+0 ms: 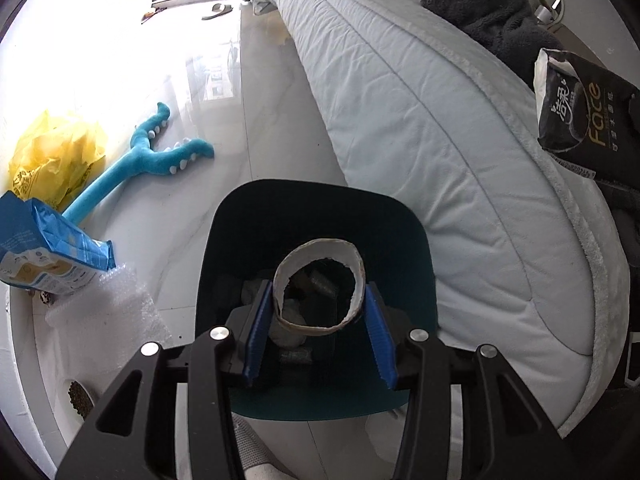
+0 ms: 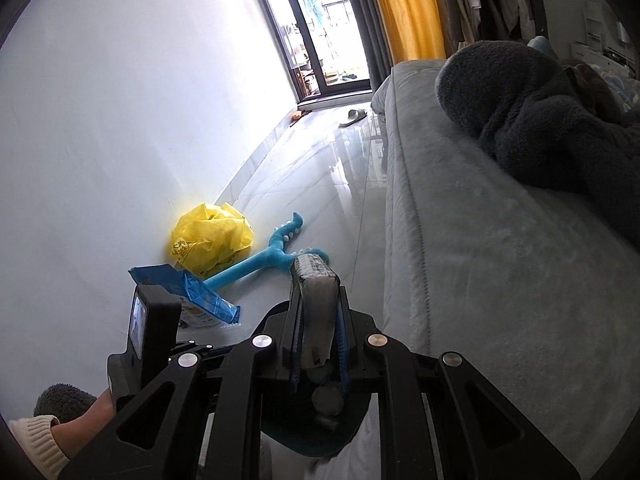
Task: Collect trash
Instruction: 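Open the left gripper over the bin while the right gripper releases the snack packet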
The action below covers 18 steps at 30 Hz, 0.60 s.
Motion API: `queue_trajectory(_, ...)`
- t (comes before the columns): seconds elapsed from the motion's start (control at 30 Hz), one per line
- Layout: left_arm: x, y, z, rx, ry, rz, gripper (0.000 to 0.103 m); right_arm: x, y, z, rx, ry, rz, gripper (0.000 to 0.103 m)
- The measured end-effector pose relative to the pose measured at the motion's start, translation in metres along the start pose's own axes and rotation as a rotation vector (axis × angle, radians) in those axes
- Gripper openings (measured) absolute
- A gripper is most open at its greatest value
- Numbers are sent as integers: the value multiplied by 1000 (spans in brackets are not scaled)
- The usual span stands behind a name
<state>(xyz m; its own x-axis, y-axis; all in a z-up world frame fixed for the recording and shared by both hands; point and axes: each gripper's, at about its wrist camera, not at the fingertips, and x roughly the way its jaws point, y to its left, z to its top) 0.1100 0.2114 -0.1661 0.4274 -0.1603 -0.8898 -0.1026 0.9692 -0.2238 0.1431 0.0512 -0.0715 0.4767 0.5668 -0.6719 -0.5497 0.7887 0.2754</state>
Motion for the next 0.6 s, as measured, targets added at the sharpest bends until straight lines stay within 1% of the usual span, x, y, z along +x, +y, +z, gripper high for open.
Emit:
queue_trajectory(0.1, 2, 9, -5, -14, 50, 8, 49, 12, 9, -3, -10, 24, 4, 15)
queue_trajectory(0.17, 4, 16, -8, -25, 74, 11, 54, 21, 14, -4, -13, 38, 5, 15)
queue_trajectory(0.23, 4, 24, -11, -42, 88, 10, 69, 30, 17, -5, -13, 52, 7, 15)
queue_trajectory(0.3, 2, 30, -11, -64, 94, -17, 74, 38, 20, -6, -17, 68, 11, 15)
queue_trajectory(0.33, 0, 33, -12, -73, 91, -25, 74, 43, 22, -7, -20, 77, 13, 15)
queue_trajectory(0.47, -10, 43, -11, -80, 63, -9, 78, 60, 29, -12, -25, 118, 16, 15)
queue_trajectory(0.6, -26, 51, -9, -89, 9, 1, 80, 78, 33, -19, -24, 163, 14, 15)
